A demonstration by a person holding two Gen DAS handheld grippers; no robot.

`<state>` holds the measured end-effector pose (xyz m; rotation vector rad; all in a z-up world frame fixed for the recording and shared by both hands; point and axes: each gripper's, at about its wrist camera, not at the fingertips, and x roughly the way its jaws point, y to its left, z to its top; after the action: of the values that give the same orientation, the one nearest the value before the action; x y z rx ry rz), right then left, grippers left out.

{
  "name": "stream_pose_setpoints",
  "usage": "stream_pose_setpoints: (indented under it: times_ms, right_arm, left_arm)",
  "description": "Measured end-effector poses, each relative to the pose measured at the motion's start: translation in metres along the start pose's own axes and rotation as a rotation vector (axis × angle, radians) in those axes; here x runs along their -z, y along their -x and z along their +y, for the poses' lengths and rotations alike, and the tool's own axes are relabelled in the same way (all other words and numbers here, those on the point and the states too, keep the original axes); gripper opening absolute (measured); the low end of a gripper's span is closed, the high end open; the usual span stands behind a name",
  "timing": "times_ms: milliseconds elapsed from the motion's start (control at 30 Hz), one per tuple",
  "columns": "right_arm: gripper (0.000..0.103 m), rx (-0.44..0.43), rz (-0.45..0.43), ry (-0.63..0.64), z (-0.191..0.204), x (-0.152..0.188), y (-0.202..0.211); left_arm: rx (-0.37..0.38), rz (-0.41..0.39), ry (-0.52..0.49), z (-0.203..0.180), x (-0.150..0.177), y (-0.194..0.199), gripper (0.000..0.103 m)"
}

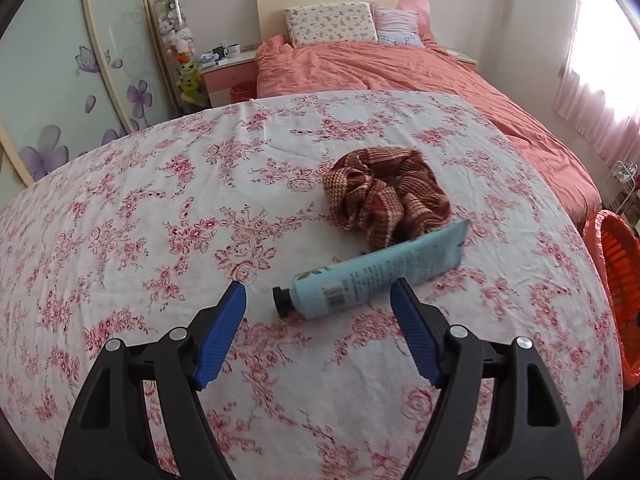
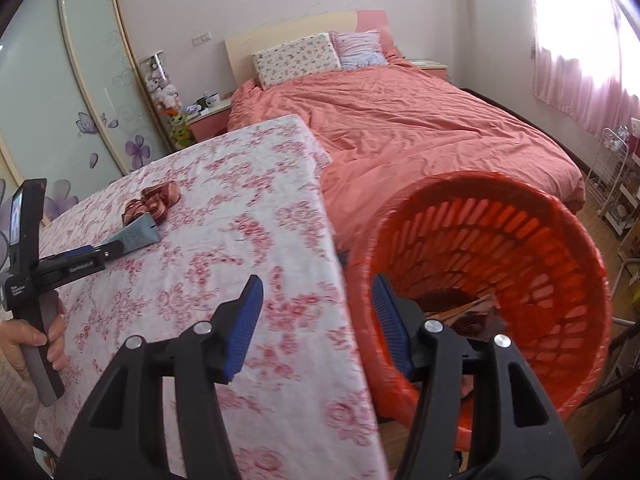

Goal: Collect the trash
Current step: 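Grasp the blue lotion tube with the left gripper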

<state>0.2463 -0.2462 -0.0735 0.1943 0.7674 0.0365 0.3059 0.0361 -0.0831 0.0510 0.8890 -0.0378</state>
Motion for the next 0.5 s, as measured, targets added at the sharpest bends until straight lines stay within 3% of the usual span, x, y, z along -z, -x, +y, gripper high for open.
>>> stream_pose_setpoints:
  times_ms: [233, 400, 500]
  right_arm:
    - [0.057, -0.033, 0.025, 0.036, 0.035, 0.000, -0.015]
    - [0.058, -0.045, 0.048, 0.065, 0.052, 0.005, -0.025]
    - [0.059, -0.047, 0.060, 0.072, 0.055, 0.009, -0.030]
  left_arm:
    - [0.062, -0.015, -0.044, -0.004, 0.003, 0.000, 0.072]
    - [0.225, 0.010, -0.094, -0.010, 0.014, 0.010, 0.057]
    - [0.193, -0.014, -0.147, -0.016, 0.015, 0.013, 0.056]
